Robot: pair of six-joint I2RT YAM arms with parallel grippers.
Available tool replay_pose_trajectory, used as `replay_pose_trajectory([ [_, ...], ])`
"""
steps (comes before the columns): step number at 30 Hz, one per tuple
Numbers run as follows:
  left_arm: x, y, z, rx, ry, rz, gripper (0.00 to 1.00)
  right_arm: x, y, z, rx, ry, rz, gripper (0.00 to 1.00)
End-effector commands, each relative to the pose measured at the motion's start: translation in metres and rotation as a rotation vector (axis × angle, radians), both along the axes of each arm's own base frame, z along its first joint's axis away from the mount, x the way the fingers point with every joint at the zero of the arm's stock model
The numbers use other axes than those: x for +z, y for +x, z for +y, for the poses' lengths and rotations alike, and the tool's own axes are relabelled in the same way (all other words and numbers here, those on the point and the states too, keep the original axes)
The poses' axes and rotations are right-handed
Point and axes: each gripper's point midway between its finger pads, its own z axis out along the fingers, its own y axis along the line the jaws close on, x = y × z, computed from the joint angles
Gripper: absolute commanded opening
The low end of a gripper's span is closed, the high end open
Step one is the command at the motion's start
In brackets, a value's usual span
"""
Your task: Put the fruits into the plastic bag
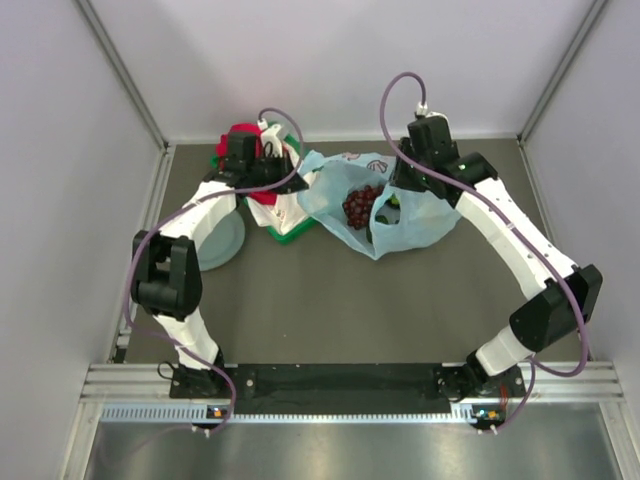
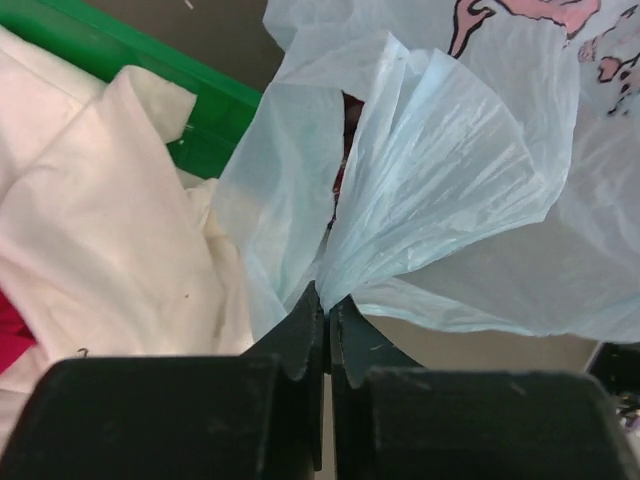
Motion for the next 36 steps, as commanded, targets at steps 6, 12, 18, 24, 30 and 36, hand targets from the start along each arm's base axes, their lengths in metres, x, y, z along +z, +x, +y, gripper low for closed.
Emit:
replay_pose_trajectory([
  [6,0.078,0.014,-0.026,-0.071,-0.195,-0.130,0.00,0.044,-0.045,0.000,0.079,0.092,0.017,0.65],
  [12,0.081,0.017,-0.028,-0.065,-0.211,-0.118,0.00,0.056,-0.094,0.041,0.266,0.180,0.050,0.66],
  [18,0.075,0.017,-0.030,-0.065,-0.222,-0.086,0.00,0.046,-0.133,0.093,0.476,0.237,0.116,0.65],
  [24,0.074,0.017,-0.032,-0.067,-0.237,-0.074,0.00,0.011,-0.133,0.103,0.413,0.176,0.187,0.63],
  [30,0.077,0.017,-0.036,-0.077,-0.250,-0.071,0.00,-0.009,-0.118,0.101,0.334,0.099,0.181,0.61],
  [36,0.077,0.016,-0.035,-0.073,-0.248,-0.075,0.00,-0.048,-0.113,0.091,0.261,-0.024,0.226,0.61],
])
